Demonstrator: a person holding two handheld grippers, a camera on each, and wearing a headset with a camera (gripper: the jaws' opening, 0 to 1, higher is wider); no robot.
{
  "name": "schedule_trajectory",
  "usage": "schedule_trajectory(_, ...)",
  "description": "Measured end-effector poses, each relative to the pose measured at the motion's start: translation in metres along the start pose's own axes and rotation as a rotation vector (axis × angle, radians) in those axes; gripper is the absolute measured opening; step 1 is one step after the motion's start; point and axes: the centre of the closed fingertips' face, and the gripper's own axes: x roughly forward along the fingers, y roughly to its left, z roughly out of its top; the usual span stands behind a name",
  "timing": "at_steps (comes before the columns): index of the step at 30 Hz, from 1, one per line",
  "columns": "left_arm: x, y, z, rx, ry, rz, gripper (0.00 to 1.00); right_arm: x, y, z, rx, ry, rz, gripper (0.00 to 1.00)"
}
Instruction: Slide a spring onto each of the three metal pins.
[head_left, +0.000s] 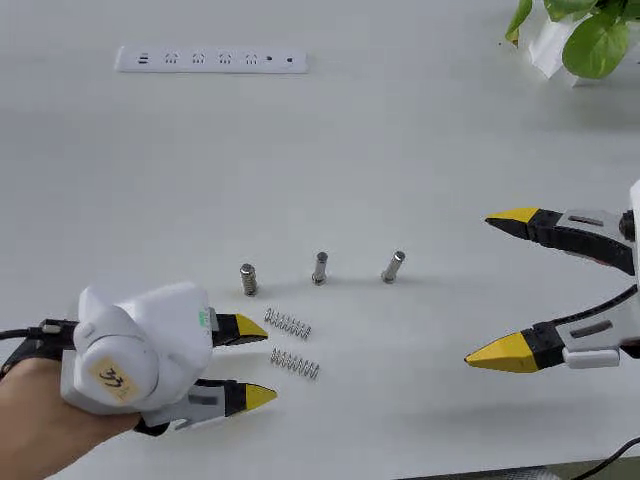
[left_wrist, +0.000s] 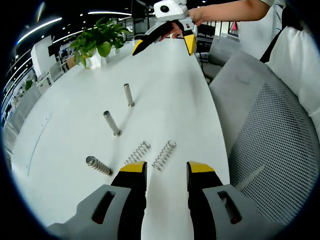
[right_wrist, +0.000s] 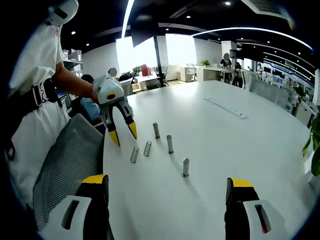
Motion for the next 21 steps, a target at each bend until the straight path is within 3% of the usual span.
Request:
schedule_trajectory(3, 0.005, 0.004, 0.003, 0.0, -0.006, -0.001, 0.25, -0.002, 0.001, -0.001, 0.011, -0.01, -0.005, 0.97)
schedule_trajectory(13, 0.024, 0.005, -0.008, 0.074, 0.08, -0.023, 0.17, -0.007, 0.0, -0.005, 0.038, -0.025, -0.027, 0.96)
schedule_trajectory(21, 0.029, 0.005, -0.016, 0.143, 0.144, -0.032, 0.13, -0.009, 0.0, -0.005, 0.051, -0.034, -0.035, 0.96)
